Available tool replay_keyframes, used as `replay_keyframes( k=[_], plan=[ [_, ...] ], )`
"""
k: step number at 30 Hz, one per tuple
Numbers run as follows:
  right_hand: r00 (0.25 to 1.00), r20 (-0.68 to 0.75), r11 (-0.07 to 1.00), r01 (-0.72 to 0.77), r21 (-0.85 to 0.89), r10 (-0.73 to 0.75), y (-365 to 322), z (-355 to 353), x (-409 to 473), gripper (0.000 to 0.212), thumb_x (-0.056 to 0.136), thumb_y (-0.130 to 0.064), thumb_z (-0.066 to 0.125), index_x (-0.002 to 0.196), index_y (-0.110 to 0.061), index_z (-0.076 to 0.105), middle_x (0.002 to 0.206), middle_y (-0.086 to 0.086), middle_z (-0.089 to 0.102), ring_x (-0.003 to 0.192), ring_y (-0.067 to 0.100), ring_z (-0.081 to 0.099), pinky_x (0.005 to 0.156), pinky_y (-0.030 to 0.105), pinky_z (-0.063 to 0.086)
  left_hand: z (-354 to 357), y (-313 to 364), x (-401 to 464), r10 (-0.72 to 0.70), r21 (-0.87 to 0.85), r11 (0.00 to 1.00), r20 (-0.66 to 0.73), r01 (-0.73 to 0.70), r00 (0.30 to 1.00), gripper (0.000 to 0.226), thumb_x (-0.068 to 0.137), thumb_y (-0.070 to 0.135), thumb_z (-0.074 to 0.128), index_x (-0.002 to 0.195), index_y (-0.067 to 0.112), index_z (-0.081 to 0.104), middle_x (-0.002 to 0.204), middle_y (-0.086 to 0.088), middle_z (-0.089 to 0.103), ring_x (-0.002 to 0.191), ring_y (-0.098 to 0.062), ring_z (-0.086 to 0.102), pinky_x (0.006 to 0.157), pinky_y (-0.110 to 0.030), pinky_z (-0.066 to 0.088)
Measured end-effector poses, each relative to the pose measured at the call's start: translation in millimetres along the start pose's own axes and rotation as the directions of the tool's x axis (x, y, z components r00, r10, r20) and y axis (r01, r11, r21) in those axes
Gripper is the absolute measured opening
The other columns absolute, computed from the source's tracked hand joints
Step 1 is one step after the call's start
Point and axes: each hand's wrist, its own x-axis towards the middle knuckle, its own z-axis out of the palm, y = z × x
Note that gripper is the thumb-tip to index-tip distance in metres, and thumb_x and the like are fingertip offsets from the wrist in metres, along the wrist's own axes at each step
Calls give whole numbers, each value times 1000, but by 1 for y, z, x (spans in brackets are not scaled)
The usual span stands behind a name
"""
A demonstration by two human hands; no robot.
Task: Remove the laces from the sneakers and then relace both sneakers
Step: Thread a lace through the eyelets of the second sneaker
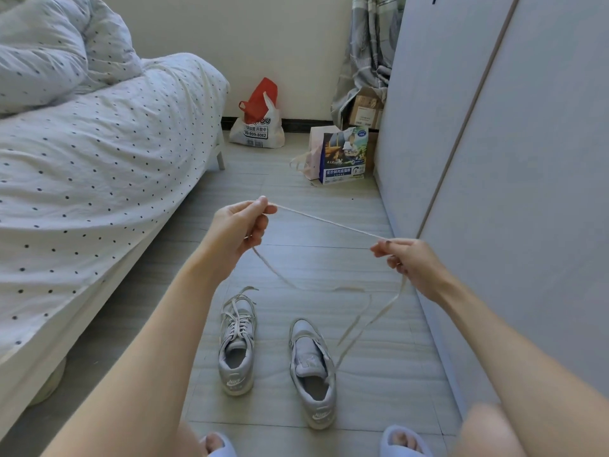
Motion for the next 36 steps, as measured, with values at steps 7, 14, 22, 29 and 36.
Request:
replay_keyframes(
  k=[7,14,22,29,36],
  plan=[
    [938,-310,957,-62,285,153,2,-28,1,35,91,-32,50,68,-14,68,56,-3,51,44,7,34,45,21,21,-5,-13,2,-56,289,957,117,20,992,27,91,34,58,77,11,63,56,4,46,52,-10,38,50,-17,36],
    [969,-204,896,-37,442,140,5,-33,-2,35,97,-23,44,73,-8,64,51,-1,45,50,12,38,50,23,32,6,-16,-5,-73,575,809,307,-124,949,16,88,31,61,86,20,72,50,14,45,48,-3,39,50,-13,35],
    [982,186,964,-25,266,-26,-1,-20,-13,20,91,1,48,96,-5,66,66,3,66,60,14,61,60,23,49,13,-11,-7,-29,378,921,317,-98,948,22,91,28,55,88,11,70,74,5,64,70,-8,58,71,-18,52],
    [912,409,1000,-5,-3,6,0,-10,-14,15,91,-22,59,97,-12,70,65,-2,60,58,8,52,57,21,35,8,-11,-6,-23,299,952,293,-69,956,30,93,25,51,93,-1,67,61,4,53,63,-9,51,73,-27,45],
    [869,492,990,-112,90,54,2,-8,-12,36,81,-38,62,92,-6,72,52,-4,35,49,10,37,52,20,35,4,-14,-3,12,444,887,253,-128,967,19,86,26,64,103,20,60,69,4,45,62,-7,45,63,-19,44]
  ],
)
